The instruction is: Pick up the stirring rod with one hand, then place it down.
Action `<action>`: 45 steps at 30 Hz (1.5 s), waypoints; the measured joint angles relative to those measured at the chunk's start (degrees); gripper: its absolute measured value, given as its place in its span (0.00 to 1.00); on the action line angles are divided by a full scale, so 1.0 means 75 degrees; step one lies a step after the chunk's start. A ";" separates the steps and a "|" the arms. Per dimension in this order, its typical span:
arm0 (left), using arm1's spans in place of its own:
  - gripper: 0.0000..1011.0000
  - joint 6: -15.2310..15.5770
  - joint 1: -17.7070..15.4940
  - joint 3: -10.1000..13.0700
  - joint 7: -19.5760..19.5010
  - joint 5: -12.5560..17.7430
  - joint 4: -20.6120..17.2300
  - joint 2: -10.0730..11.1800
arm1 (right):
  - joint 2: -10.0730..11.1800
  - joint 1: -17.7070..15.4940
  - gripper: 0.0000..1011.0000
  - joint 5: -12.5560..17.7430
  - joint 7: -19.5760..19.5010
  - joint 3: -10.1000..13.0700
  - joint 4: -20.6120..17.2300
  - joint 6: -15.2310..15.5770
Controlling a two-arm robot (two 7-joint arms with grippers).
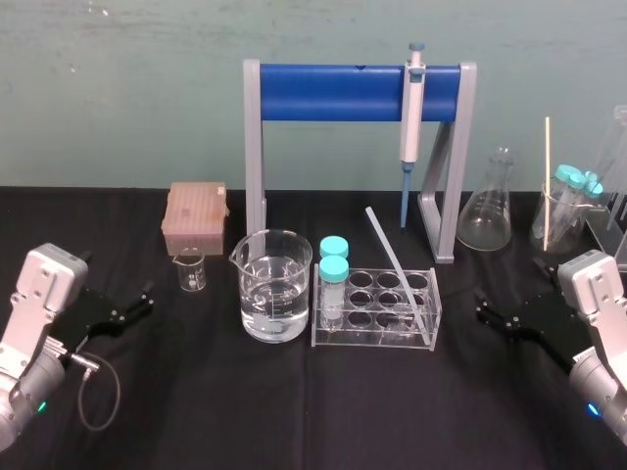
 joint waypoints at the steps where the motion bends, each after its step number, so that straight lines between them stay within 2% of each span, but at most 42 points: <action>1: 0.99 0.0000 0.0000 0.0000 0.0000 0.0000 0.0000 0.0000 | 0.0000 0.0000 0.99 0.0000 0.0000 0.0000 0.0000 0.0000; 45: 0.99 0.0000 0.0000 0.0000 0.0000 0.0000 0.0000 0.0000 | 0.0000 0.0000 0.99 0.0000 0.0000 0.0000 0.0000 0.0000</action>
